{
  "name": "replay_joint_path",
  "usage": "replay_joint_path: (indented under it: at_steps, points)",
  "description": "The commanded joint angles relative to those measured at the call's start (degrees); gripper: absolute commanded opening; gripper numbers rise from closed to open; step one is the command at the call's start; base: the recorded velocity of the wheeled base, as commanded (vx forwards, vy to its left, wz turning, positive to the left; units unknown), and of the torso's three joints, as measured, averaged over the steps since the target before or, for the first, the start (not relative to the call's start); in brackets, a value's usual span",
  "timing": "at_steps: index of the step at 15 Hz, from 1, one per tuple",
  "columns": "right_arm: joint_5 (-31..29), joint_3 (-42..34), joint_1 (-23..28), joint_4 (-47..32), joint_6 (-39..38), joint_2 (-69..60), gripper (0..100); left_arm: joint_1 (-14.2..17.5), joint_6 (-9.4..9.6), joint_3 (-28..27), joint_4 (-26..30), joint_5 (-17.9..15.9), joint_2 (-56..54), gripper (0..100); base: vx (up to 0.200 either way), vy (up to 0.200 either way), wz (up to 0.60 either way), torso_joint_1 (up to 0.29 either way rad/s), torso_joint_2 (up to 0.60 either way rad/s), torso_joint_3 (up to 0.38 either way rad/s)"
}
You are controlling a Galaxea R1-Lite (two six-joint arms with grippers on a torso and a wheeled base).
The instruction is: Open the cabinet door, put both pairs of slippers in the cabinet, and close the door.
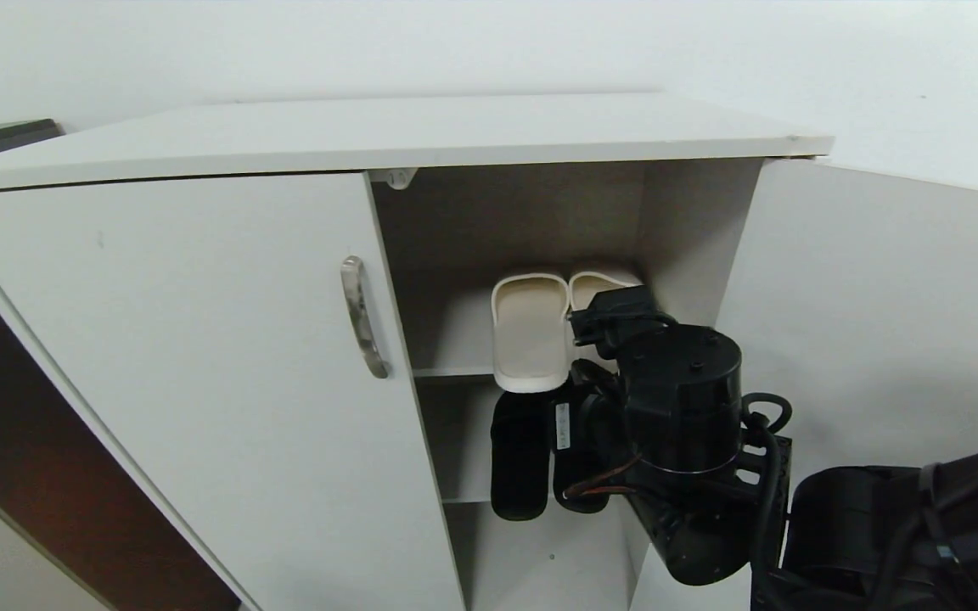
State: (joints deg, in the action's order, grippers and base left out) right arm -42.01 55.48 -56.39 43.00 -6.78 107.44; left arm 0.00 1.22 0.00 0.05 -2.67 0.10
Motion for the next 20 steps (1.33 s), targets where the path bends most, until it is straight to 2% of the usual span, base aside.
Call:
replay_joint_path:
  at_steps: [1,17,20]
  points:
    - [0.0,0.0,0.0,0.2,0.0,0.5,0,0.0,0.01,0.0,0.0,0.0,0.0,0,-0.200,0.000,0.00,0.002,0.00,-0.007]
    - [3.0,-2.0,0.5,3.1,0.4,0.6,0,0.0,0.01,0.0,0.0,-0.1,0.0,0,-0.200,0.000,0.00,0.000,0.00,0.003]
    - [3.0,-2.2,0.5,3.1,0.4,0.6,0,0.0,0.01,0.0,0.0,-0.1,0.0,0,0.000,0.000,0.00,0.000,0.00,0.000]
